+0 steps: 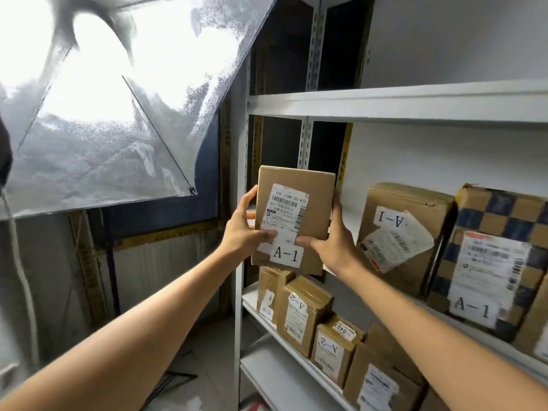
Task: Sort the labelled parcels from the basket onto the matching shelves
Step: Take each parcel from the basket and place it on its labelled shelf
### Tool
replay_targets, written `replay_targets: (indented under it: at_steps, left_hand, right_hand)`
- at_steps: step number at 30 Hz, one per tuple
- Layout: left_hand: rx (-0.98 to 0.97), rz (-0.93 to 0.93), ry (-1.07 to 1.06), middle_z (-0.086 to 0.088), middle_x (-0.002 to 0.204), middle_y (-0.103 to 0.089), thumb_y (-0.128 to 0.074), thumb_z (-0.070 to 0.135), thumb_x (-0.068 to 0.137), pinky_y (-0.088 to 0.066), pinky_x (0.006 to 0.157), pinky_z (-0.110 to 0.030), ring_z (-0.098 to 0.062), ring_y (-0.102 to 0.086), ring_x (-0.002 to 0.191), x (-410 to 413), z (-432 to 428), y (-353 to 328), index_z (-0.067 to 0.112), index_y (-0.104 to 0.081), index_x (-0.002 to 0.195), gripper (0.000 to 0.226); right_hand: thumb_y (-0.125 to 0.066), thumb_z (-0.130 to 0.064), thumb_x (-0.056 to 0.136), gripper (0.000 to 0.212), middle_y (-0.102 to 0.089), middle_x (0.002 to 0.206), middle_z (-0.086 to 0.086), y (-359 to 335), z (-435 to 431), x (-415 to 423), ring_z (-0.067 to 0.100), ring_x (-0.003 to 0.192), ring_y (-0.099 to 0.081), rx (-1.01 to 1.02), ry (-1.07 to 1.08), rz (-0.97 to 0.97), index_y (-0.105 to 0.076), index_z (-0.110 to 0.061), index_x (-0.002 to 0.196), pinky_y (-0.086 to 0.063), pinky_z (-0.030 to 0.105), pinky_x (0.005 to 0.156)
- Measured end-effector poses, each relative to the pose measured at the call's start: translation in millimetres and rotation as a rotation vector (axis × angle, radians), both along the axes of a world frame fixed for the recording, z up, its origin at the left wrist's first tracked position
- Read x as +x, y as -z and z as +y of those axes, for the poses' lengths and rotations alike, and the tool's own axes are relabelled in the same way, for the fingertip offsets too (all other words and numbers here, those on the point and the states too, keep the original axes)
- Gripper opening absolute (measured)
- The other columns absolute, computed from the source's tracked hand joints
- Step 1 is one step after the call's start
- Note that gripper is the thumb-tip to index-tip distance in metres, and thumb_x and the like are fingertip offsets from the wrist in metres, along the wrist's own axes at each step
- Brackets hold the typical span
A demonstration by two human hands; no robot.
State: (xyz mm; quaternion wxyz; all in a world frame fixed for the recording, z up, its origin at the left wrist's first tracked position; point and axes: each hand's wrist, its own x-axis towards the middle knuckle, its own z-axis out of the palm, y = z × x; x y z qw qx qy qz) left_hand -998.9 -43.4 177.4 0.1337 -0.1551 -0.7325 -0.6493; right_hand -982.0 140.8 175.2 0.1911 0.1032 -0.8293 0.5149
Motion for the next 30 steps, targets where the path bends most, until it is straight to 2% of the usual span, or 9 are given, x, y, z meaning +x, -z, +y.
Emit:
replay_targets:
  at_steps: [7,12,15,19,23,25,27,29,30]
  left_hand:
    - [-0.007,0.006,0.140,0.001,0.109,-0.057,-0.068,-0.008,0.077,-0.060,0.064,-0.028,-0.014,-0.063,0.098,-74,19,-8,0.033,-0.029,0.143,0.087]
    - [-0.063,-0.003,0.199,0.007,0.108,-0.054,-0.066,-0.007,0.080,-0.058,0.075,-0.039,-0.013,-0.060,0.099,-116,27,1,0.037,-0.028,0.140,0.083]
    - [-0.089,0.006,0.241,0.006,0.109,-0.054,-0.067,-0.007,0.080,-0.058,0.070,-0.032,-0.010,-0.059,0.094,-139,29,6,0.035,-0.027,0.142,0.085]
    - [-0.095,0.021,0.307,0.004,0.113,-0.055,-0.064,-0.009,0.081,-0.056,0.069,-0.027,-0.011,-0.059,0.100,-164,36,18,0.034,-0.026,0.144,0.085]
    - [-0.115,0.059,0.338,0.005,0.109,-0.056,-0.063,-0.009,0.082,-0.054,0.065,-0.018,-0.009,-0.058,0.097,-178,48,28,0.034,-0.021,0.145,0.087]
    - [-0.131,0.070,0.343,0.004,0.103,-0.058,-0.063,-0.010,0.080,-0.053,0.064,-0.018,-0.010,-0.061,0.093,-183,55,32,0.036,-0.020,0.144,0.090]
    - [-0.155,0.078,0.356,0.001,0.100,-0.059,-0.063,-0.012,0.079,-0.055,0.071,-0.023,-0.015,-0.062,0.092,-188,61,36,0.036,-0.018,0.144,0.092]
    - [-0.211,0.083,0.390,-0.005,0.101,-0.060,-0.062,-0.011,0.080,-0.057,0.079,-0.036,-0.020,-0.064,0.094,-192,66,35,0.038,-0.013,0.144,0.094]
    - [-0.236,0.087,0.400,-0.006,0.100,-0.060,-0.061,-0.011,0.080,-0.057,0.080,-0.038,-0.020,-0.064,0.093,-193,68,34,0.037,-0.011,0.145,0.095]
  right_hand:
    - [-0.080,-0.018,0.075,0.111,-0.043,0.142,0.006,-4,8,-48,0.023,0.128,-0.045,-0.002,0.198,-0.029,0.000,-0.022,0.152,-0.043,0.043,0.104]
    - [-0.077,-0.021,0.079,0.112,-0.035,0.148,0.007,3,2,-66,0.024,0.132,-0.039,0.028,0.331,-0.080,0.008,-0.023,0.152,-0.037,0.046,0.109]
    - [-0.076,-0.018,0.080,0.111,-0.036,0.147,0.008,5,-3,-77,0.024,0.132,-0.039,0.023,0.392,-0.080,0.008,-0.025,0.152,-0.037,0.046,0.109]
    - [-0.065,-0.007,0.088,0.101,-0.025,0.154,0.009,7,-10,-78,0.022,0.138,-0.030,-0.046,0.404,-0.128,0.012,-0.022,0.151,-0.028,0.036,0.111]
    - [-0.056,-0.005,0.094,0.092,-0.020,0.155,0.007,11,-9,-77,0.020,0.139,-0.027,0.005,0.484,-0.158,0.014,-0.023,0.151,-0.030,0.028,0.105]
    - [-0.055,-0.008,0.095,0.092,-0.013,0.156,0.007,15,-10,-79,0.022,0.142,-0.023,0.088,0.576,-0.156,0.017,-0.024,0.150,-0.029,0.034,0.110]
    - [-0.056,-0.011,0.093,0.094,-0.009,0.157,0.009,19,-11,-79,0.025,0.143,-0.021,0.202,0.668,-0.142,0.018,-0.021,0.150,-0.032,0.040,0.112]
    - [-0.057,-0.013,0.092,0.094,-0.009,0.156,0.010,22,-13,-77,0.027,0.141,-0.026,0.260,0.725,-0.121,0.016,-0.018,0.151,-0.037,0.042,0.110]
    - [-0.057,-0.012,0.091,0.093,-0.007,0.155,0.011,23,-15,-75,0.028,0.141,-0.025,0.281,0.739,-0.101,0.014,-0.016,0.151,-0.038,0.042,0.109]
